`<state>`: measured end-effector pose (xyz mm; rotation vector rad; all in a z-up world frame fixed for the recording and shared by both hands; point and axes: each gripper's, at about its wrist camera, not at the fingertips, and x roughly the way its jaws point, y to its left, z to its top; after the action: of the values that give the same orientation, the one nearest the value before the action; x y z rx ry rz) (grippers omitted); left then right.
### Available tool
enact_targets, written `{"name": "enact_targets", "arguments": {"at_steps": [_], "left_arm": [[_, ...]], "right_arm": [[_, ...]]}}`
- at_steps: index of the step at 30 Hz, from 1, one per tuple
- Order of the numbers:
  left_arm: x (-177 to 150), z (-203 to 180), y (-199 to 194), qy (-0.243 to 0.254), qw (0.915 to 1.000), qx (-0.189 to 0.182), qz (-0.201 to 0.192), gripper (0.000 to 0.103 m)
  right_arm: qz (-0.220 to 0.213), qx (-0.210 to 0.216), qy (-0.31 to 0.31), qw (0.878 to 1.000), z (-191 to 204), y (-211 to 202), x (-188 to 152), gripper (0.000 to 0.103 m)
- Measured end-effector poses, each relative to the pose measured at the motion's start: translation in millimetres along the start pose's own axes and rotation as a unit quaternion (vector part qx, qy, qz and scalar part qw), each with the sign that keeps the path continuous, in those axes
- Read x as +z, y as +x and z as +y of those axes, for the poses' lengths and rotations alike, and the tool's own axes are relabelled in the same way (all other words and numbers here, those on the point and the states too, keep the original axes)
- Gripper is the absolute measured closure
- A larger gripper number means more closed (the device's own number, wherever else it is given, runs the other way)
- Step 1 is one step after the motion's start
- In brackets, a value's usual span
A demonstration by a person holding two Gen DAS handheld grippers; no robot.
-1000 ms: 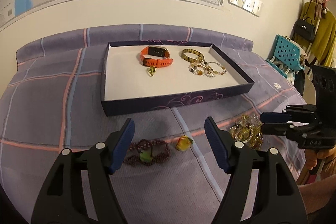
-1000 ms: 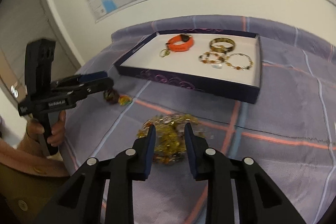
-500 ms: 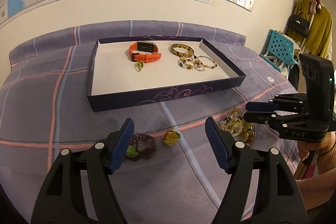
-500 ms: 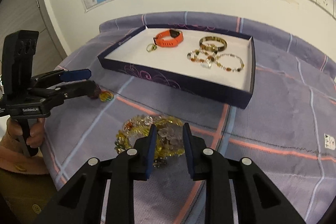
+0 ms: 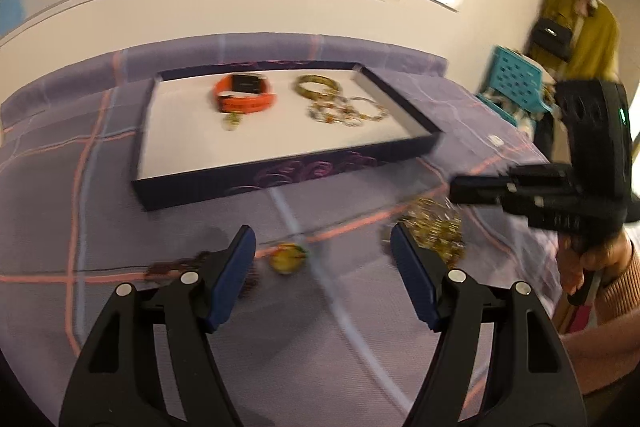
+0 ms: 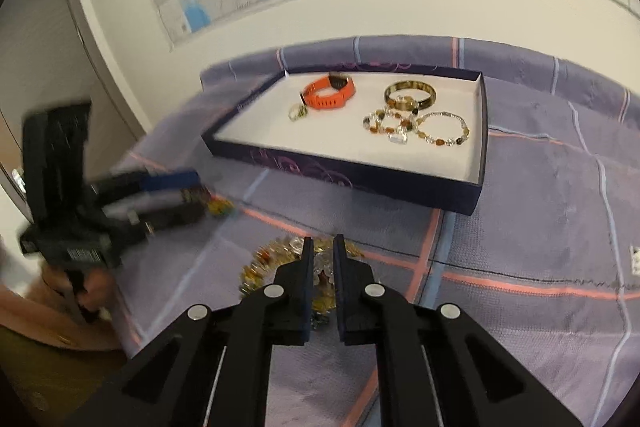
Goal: Organize jewelry
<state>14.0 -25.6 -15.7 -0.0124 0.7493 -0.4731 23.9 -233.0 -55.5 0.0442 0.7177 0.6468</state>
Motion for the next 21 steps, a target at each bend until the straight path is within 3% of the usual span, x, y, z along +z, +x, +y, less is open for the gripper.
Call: {"name": "enact_targets", "arguments": {"at_steps": [10, 18, 21], "left_arm": [[-4.7, -43.4, 18.8, 0.059, 0.9955, -0.066, 0.033, 0.034], [3.1, -41.1, 27.1, 0.041, 0.9949, -0.086, 0.035, 0.034], [9.8, -43.5, 36.0, 0.036, 0.9935, -0.1, 0.041, 0.039]], "right_arm": [[-0.072, 0.059, 0.018, 0.995, 8.6, -43.7, 25.6, 0.095], [-0.09, 0.09, 0.026, 0.992, 14.0, -52.1, 35.1, 0.095], [-0.09, 0.095, 0.025, 0.991, 18.3, -50.0, 36.0, 0.095]]}}
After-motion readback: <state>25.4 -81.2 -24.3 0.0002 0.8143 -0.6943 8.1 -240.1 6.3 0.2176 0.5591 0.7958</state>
